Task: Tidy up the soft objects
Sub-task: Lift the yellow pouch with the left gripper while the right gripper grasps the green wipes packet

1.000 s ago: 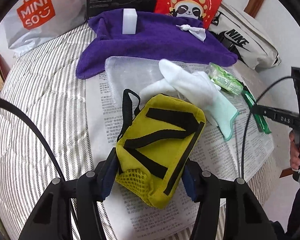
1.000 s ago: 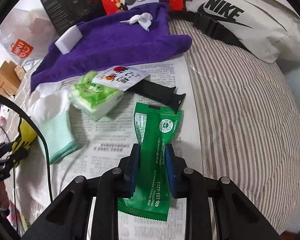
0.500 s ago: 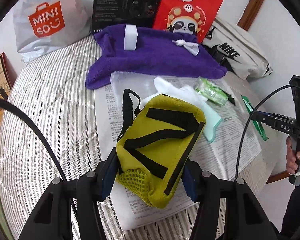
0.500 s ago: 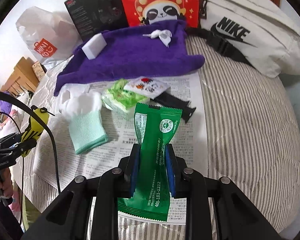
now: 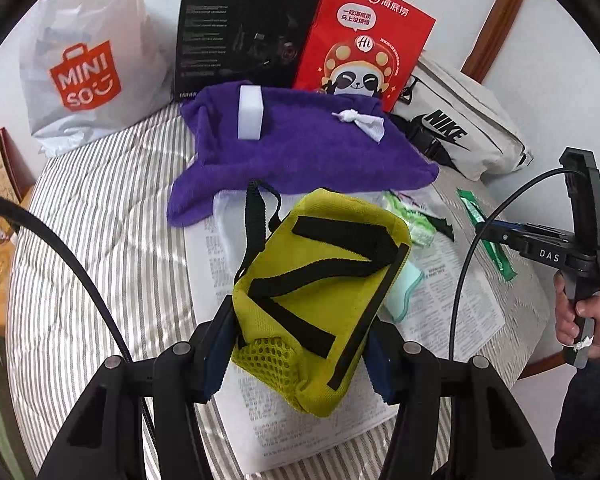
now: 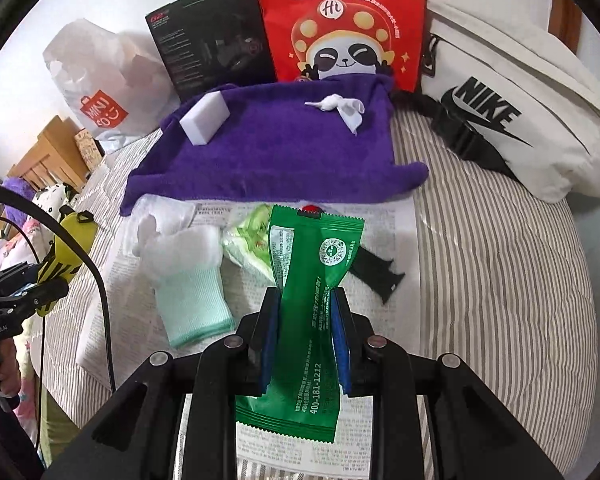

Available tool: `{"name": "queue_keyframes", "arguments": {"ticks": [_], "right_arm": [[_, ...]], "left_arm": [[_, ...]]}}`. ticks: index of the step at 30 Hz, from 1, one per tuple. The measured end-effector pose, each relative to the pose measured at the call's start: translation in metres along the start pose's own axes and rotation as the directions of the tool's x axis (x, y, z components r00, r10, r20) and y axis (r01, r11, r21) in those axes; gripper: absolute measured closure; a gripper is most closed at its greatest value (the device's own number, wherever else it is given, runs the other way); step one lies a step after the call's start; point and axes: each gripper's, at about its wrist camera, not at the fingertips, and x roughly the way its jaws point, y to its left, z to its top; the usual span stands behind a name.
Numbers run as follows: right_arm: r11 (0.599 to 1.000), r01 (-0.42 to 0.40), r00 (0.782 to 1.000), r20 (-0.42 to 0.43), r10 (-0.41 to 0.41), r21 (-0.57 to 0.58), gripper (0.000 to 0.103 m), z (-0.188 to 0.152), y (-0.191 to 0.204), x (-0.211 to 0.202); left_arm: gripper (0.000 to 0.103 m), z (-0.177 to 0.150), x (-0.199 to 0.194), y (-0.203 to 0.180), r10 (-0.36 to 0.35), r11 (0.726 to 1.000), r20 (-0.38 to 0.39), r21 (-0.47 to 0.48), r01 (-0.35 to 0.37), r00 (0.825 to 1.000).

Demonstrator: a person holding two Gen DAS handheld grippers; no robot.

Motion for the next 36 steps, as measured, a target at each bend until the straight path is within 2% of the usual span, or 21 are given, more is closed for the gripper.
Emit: {"name": "queue_keyframes", "arguments": {"ticks": [10, 17, 28, 36], "right_arm": [[1.0, 0.005, 1.0, 0.004, -0.005, -0.007, 0.078, 0.027, -0.001, 0.013], [1.0, 0.011, 1.0, 0.007, -0.011, -0.006, 0.078, 0.051, -0.002, 0.027], [0.999, 0.034, 0.999, 0.03, -0.033, -0.003, 0.078, 0.102, -0.01, 0.055], [0.999, 0.054, 0.998, 0.04, -0.054, 0.005, 0.078, 0.134, -0.024, 0.083]], "left_arm": [[0.048, 0.038, 0.02, 0.002, -0.03, 0.999, -0.005, 0.012, 0.03, 1.0], [0.048, 0.077, 0.039, 0.006, -0.04, 0.998, -0.007, 0.042, 0.04, 0.999], [0.048, 0.142, 0.089, 0.007, -0.073, 0.993, -0.029, 0.094, 0.075, 0.997], [0.048, 0.17, 0.13, 0.005, -0.071, 0.987, -0.073, 0.137, 0.08, 0.995]]}}
